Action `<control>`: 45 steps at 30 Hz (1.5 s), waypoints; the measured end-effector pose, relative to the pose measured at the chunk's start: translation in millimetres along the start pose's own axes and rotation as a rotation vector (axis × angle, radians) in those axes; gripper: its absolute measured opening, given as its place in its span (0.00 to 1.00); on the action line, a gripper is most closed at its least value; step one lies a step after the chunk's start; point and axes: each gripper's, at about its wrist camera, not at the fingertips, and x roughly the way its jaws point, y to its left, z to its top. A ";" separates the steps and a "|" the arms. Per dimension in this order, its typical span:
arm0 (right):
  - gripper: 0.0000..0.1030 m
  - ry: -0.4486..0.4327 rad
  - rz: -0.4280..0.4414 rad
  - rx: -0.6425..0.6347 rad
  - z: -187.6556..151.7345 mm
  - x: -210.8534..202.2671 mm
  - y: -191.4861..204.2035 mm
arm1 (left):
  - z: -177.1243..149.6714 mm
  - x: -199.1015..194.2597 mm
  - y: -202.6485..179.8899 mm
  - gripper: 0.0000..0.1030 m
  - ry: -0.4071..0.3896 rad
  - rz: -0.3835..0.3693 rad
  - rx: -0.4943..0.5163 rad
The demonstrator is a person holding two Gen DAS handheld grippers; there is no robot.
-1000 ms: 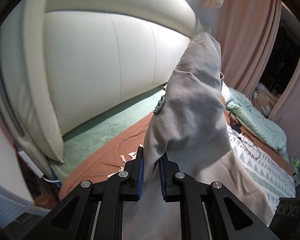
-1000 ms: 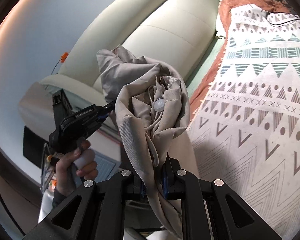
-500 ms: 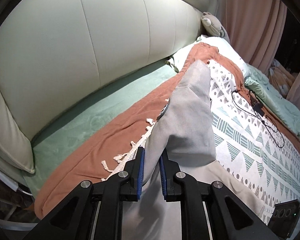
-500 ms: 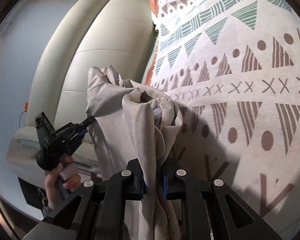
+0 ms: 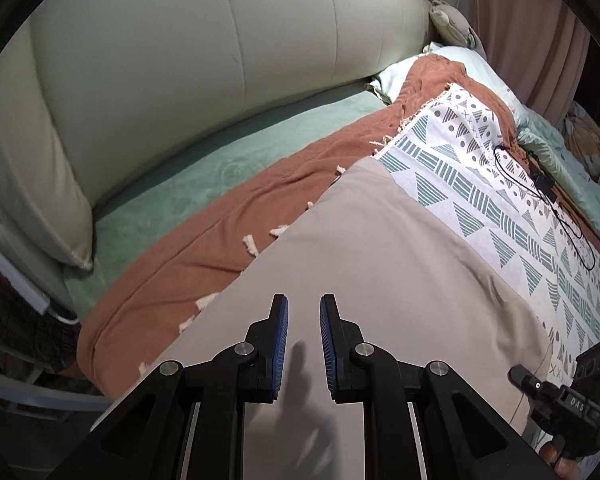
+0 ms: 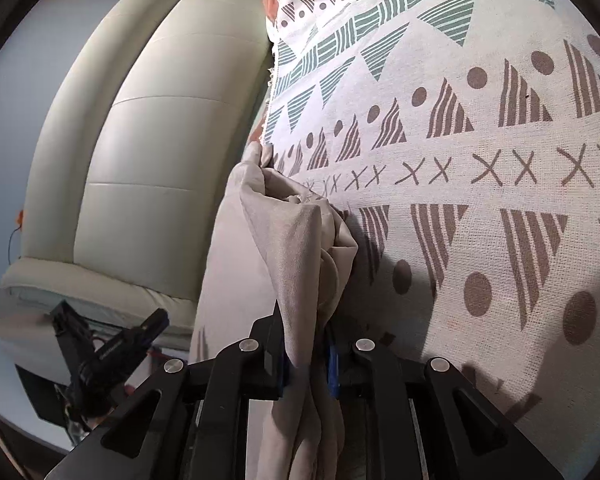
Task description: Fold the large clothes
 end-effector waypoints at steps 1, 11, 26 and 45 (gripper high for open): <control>0.25 0.002 -0.018 0.000 -1.4 -2.2 2.6 | -9.6 -6.3 6.8 0.25 -0.005 0.005 -0.020; 0.45 0.028 -0.057 -0.048 -26.7 -31.2 18.1 | -68.6 -64.5 42.4 0.81 -0.106 -0.013 -0.152; 0.44 0.163 -0.127 -0.127 -82.8 -45.3 29.3 | -161.6 -81.6 81.0 0.81 -0.067 -0.074 -0.331; 0.45 0.261 -0.134 -0.145 -110.5 -13.8 22.5 | -176.0 -22.8 102.1 0.61 -0.021 -0.168 -0.511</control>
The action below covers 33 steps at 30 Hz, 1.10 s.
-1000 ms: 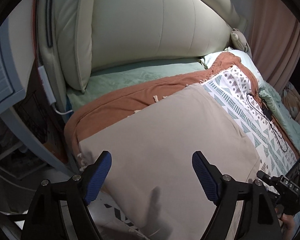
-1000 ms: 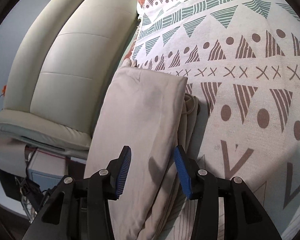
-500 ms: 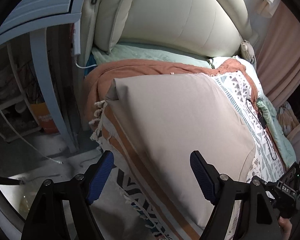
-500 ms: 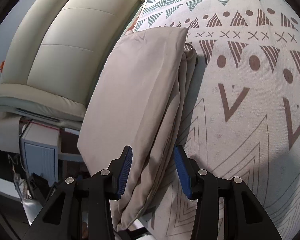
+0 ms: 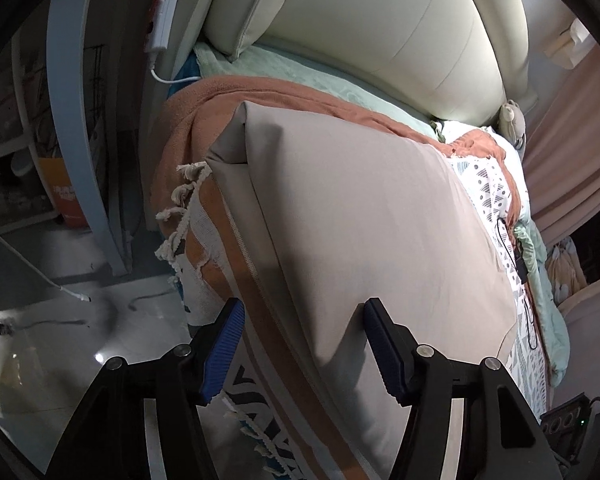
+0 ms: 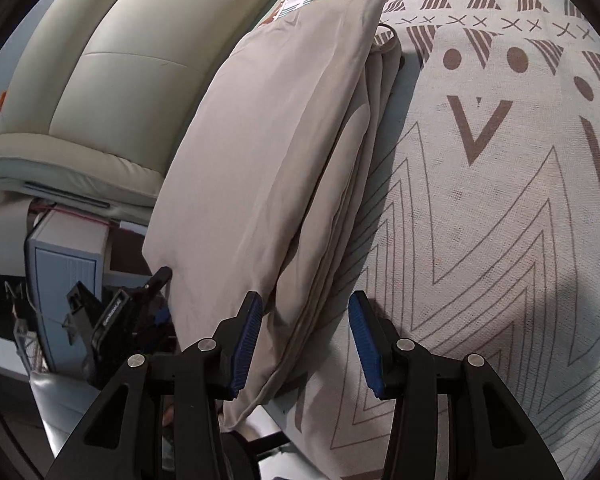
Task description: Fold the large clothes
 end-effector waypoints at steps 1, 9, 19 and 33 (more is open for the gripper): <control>0.45 0.010 0.003 0.001 0.3 3.3 0.6 | 1.4 1.4 -1.4 0.61 -0.006 -0.005 0.006; 0.25 0.039 0.072 -0.003 -3.2 22.2 5.3 | 17.9 11.4 -11.9 0.30 -0.017 -0.009 0.045; 0.23 0.054 0.043 -0.005 -11.7 18.7 5.6 | 21.4 12.3 -12.2 0.31 -0.029 0.023 0.031; 0.57 -0.164 -0.162 -0.020 -27.2 -80.6 -12.3 | -48.6 -24.5 -43.9 0.36 0.065 0.042 0.147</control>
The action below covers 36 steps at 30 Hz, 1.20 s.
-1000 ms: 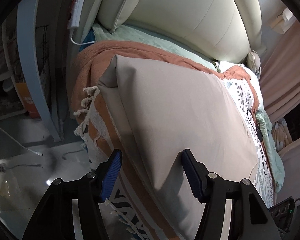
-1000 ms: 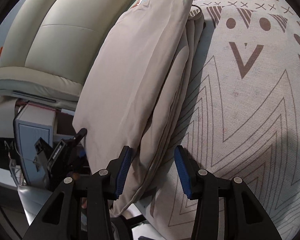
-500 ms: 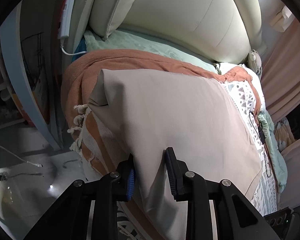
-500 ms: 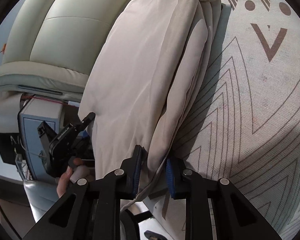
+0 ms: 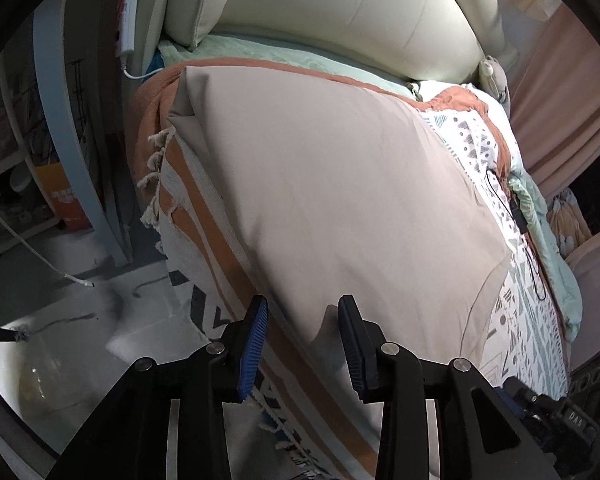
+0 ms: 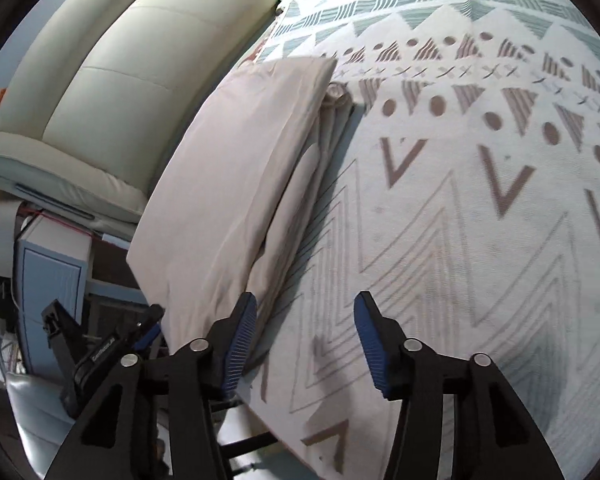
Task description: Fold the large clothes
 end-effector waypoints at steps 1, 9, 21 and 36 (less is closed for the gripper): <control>0.59 -0.004 0.004 0.015 -1.0 -9.3 -7.0 | -4.1 -4.1 -4.9 0.36 -0.002 0.009 0.019; 0.80 -0.160 -0.033 0.034 -17.4 -103.0 -42.8 | -32.8 -48.1 -44.5 0.73 -0.029 -0.017 0.150; 0.94 -0.264 -0.101 -0.011 -79.6 -198.2 -47.8 | -79.1 -129.2 -98.0 0.93 -0.129 -0.141 0.313; 0.94 -0.480 -0.276 -0.129 -159.3 -300.0 -64.3 | -155.6 -220.9 -137.7 0.99 -0.265 -0.201 0.494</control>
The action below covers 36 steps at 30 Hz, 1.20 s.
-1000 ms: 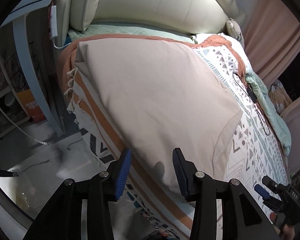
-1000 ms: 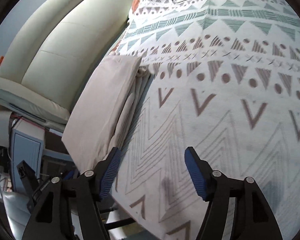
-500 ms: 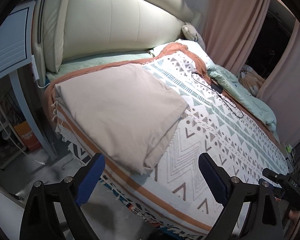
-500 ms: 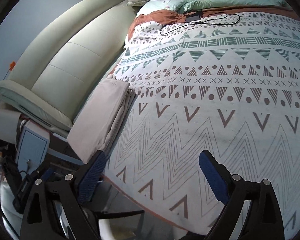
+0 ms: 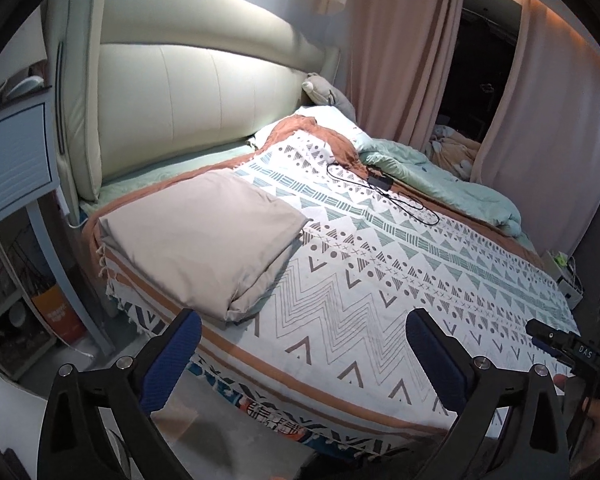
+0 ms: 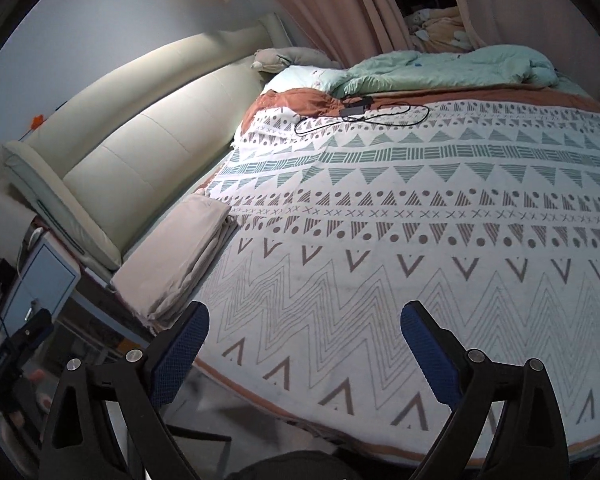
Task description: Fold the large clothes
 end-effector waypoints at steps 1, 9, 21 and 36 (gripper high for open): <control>0.94 -0.012 -0.004 -0.008 -2.3 -6.7 -2.7 | -1.6 -4.7 -3.9 0.99 -0.010 -0.001 0.014; 0.94 -0.080 -0.049 -0.111 -38.8 -47.4 -9.0 | -20.9 -40.3 -36.6 0.99 -0.061 -0.034 0.089; 0.94 -0.151 -0.138 -0.124 -81.7 -104.5 -23.1 | -68.0 -82.3 -81.1 1.00 -0.103 -0.100 0.177; 1.00 -0.165 -0.159 -0.122 -118.5 -134.2 -29.3 | -108.3 -99.8 -89.1 0.99 -0.113 -0.132 0.193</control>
